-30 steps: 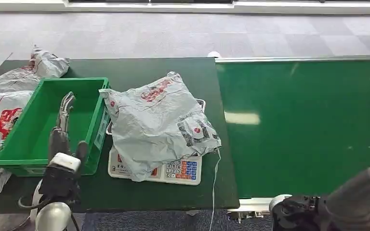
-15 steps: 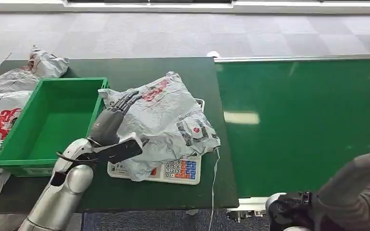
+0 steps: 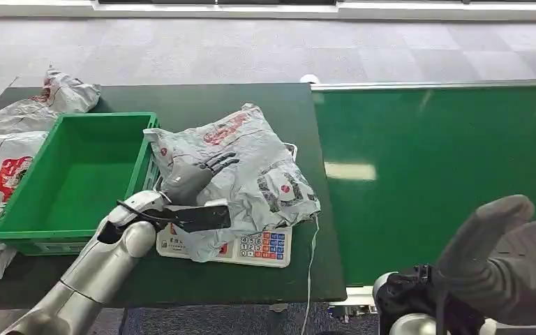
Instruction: Moved the parcel from conveyor to table for the left to box.
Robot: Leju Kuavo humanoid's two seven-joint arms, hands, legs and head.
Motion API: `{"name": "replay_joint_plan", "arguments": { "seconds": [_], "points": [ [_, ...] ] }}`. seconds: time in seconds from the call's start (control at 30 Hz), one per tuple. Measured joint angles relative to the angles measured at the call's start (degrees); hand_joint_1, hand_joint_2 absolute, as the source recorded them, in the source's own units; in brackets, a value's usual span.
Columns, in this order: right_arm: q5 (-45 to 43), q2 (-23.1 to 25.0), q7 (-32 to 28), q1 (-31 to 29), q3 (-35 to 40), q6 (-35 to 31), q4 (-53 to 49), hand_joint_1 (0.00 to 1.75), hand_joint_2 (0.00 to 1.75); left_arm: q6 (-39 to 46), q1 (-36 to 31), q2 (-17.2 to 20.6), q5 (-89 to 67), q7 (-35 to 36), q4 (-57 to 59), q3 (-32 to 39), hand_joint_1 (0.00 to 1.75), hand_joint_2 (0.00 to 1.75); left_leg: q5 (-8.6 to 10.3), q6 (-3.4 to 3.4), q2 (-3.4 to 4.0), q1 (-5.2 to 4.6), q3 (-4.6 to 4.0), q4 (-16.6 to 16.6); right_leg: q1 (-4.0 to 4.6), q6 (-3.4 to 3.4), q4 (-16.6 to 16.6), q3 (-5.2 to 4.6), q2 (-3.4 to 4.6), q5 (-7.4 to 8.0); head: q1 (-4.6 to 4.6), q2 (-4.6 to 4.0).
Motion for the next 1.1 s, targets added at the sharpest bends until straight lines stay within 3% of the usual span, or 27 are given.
{"name": "replay_joint_plan", "arguments": {
  "seconds": [0.5,0.53,0.57,0.6,0.87,1.1],
  "points": [
    [-1.7,0.0,0.0,-1.4,2.1,0.0,3.6,0.0,1.75,6.5,-5.4,-10.7,-0.9,-0.7,22.5,-7.7,0.0,0.0,0.0,0.0,-0.05,0.0,-0.06,0.0,-0.01,0.0,0.0,-0.01,-0.04,0.0,0.0,0.0],
    [-1.7,0.0,0.0,-1.5,2.1,0.0,3.6,0.0,1.75,6.5,-5.6,-11.0,-0.9,-0.7,23.2,-7.8,0.0,1.75,0.0,0.0,-0.06,0.0,-0.06,0.0,0.0,0.0,0.0,-0.01,-0.04,0.0,0.0,0.0],
    [-1.7,0.0,0.0,-1.5,2.1,0.0,3.7,0.0,1.75,6.5,-5.7,-11.3,-0.9,-0.7,23.7,-8.0,0.02,1.75,0.0,0.0,-0.06,0.0,-0.06,0.0,0.0,0.0,0.0,0.0,-0.04,0.0,0.0,0.0],
    [-1.7,0.0,0.0,-1.5,2.1,0.0,3.8,0.0,1.75,6.5,-5.8,-11.5,-0.9,-0.7,24.2,-8.2,1.75,1.75,0.0,0.0,-0.06,0.0,-0.06,0.0,0.01,0.0,0.0,-0.01,-0.04,0.0,0.0,0.0],
    [-2.3,-0.1,0.0,-1.4,2.4,0.0,4.6,0.0,1.75,10.0,-6.2,-14.2,-2.1,-0.7,28.3,-8.9,1.75,1.75,0.0,0.0,-0.09,0.01,-0.06,0.0,-0.01,0.0,0.0,0.02,-0.05,0.0,0.0,0.0],
    [-1.9,-0.2,0.0,-1.3,2.4,0.0,5.2,0.0,1.75,11.3,-7.2,-14.0,-2.9,-0.8,29.2,-9.0,1.75,1.75,0.02,0.04,-0.15,0.0,0.0,0.0,-0.01,0.0,0.0,0.13,-0.1,0.0,0.0,0.0]
  ]
}}
